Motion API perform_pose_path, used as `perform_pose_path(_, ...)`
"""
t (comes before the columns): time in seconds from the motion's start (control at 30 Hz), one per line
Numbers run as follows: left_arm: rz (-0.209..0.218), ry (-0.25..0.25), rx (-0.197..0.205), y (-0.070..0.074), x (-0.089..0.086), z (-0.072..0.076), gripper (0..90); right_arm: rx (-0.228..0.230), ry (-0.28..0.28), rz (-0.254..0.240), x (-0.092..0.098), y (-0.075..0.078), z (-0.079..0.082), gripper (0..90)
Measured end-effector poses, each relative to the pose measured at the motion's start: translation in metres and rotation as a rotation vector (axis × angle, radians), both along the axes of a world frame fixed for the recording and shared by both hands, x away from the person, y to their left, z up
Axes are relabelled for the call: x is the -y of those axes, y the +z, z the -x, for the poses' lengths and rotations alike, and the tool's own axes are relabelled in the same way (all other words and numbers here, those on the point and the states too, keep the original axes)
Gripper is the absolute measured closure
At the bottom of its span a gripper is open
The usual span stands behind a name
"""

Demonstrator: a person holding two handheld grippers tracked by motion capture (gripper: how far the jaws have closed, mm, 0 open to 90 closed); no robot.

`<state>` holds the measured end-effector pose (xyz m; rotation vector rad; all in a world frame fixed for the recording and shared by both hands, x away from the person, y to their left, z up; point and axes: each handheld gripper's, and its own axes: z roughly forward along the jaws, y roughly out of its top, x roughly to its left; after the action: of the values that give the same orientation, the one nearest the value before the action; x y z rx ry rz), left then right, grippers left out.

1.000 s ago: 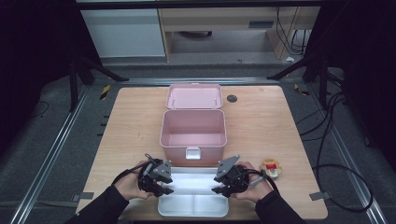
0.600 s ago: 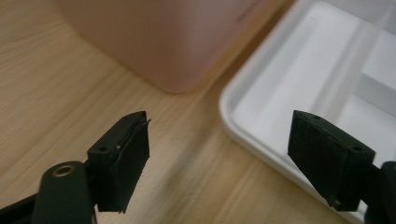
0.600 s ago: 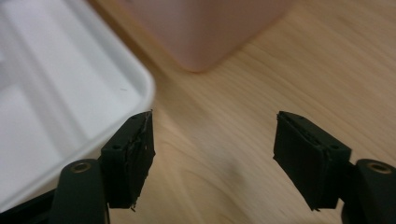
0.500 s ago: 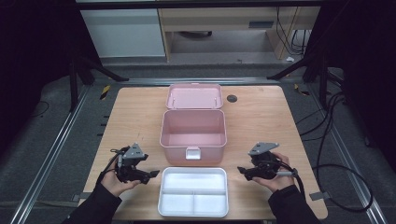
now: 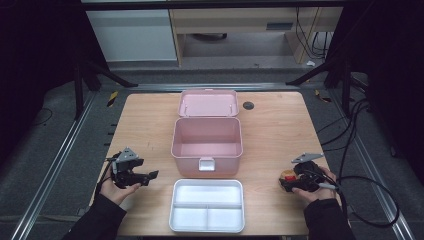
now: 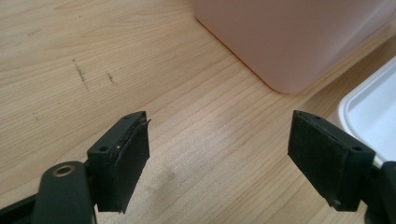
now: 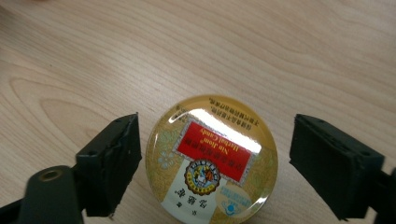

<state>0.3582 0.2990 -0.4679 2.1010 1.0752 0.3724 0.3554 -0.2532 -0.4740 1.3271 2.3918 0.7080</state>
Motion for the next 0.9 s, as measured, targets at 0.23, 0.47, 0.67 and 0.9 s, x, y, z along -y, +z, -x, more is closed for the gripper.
perform_pose_path(0.23, -0.022, -0.022, -0.008, -0.003, 0.005, -0.002, 20.7, -0.073, 0.000, 0.022, 0.000, -0.008, -0.001, 12.7)
perform_pose_path(0.47, -0.027, -0.024, -0.024, -0.006, 0.005, -0.005, 20.7, -0.108, 0.001, 0.030, 0.000, -0.013, -0.006, 13.5)
perform_pose_path(0.67, -0.033, -0.023, -0.028, -0.007, 0.005, -0.006, 20.7, -0.141, -0.002, 0.033, -0.001, -0.016, -0.010, 16.4)
perform_pose_path(0.9, -0.044, -0.025, -0.029, -0.007, 0.006, -0.006, 20.9, -0.155, 0.017, 0.046, -0.002, -0.017, -0.011, 19.5)
